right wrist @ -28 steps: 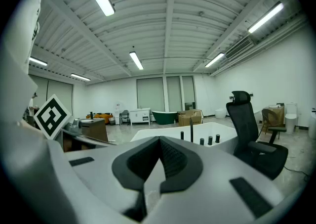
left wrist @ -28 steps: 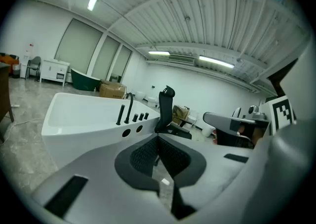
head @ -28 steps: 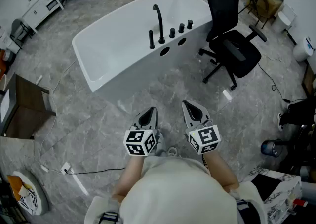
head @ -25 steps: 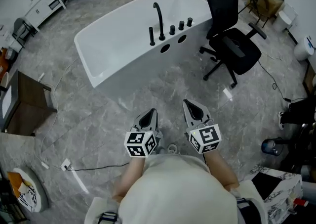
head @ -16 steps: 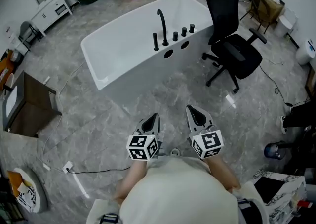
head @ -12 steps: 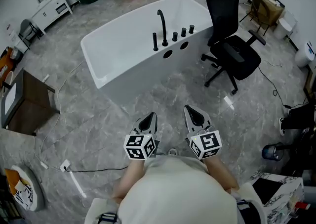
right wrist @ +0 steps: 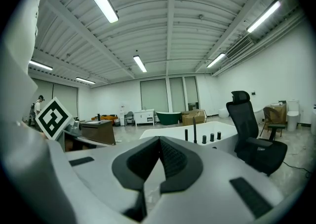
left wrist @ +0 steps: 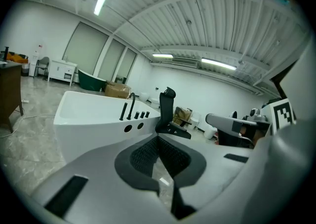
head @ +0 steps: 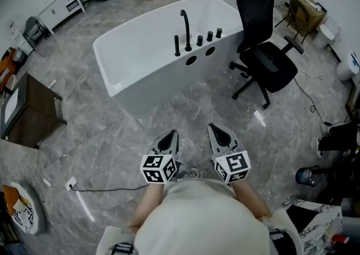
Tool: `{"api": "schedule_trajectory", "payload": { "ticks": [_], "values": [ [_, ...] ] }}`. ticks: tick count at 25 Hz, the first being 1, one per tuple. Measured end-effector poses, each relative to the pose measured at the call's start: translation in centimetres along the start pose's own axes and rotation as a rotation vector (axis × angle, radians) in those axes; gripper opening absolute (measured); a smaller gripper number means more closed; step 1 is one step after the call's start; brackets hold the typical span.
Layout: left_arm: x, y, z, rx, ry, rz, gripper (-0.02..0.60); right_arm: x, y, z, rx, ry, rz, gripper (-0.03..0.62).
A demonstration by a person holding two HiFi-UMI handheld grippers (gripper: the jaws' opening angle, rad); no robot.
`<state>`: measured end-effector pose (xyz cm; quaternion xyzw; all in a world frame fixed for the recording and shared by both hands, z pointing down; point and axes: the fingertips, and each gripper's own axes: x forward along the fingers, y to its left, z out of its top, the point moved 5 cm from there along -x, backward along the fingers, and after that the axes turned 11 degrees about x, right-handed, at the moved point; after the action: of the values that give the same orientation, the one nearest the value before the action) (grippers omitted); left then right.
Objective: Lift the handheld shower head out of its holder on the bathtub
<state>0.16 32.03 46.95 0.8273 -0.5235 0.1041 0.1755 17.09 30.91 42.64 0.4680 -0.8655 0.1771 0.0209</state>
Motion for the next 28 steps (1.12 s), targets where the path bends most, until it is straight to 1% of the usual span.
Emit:
{"api": "schedule_trajectory", "payload": {
  "ticks": [3, 7, 11, 14, 17, 19, 28],
  "values": [
    [0.0, -0.1, -0.3, -0.006, 0.016, 0.001, 0.020, 0.4, -0.2, -0.1, 0.010, 0.014, 0.006, 0.018],
    [0.7, 0.5, -0.1, -0.014, 0.016, 0.007, 0.020, 1.5, -0.5, 0.1, 0.021, 0.025, 0.015, 0.018],
    [2.3, 1.7, 0.4, -0.025, 0.016, 0.005, 0.020, 3.3, -1.1, 0.6, 0.037, 0.032, 0.031, 0.018],
    [4.2, 2.9, 1.0, -0.025, 0.021, -0.008, 0.020, 5.4, -1.5, 1.1, 0.026, 0.042, 0.054, 0.017],
    [6.6, 4.3, 2.1, -0.024, 0.019, -0.021, 0.020, 7.8, -2.0, 1.6, 0.003, 0.053, 0.085, 0.017],
    [8.2, 5.5, 3.0, -0.025, 0.015, -0.027, 0.020, 9.8, -2.6, 2.2, -0.006, 0.052, 0.091, 0.018],
    [14.3, 12.2, 7.8, -0.026, 0.003, -0.047, 0.020, 18.9, -4.4, 5.9, 0.011, 0.034, 0.046, 0.018]
  ]
}}
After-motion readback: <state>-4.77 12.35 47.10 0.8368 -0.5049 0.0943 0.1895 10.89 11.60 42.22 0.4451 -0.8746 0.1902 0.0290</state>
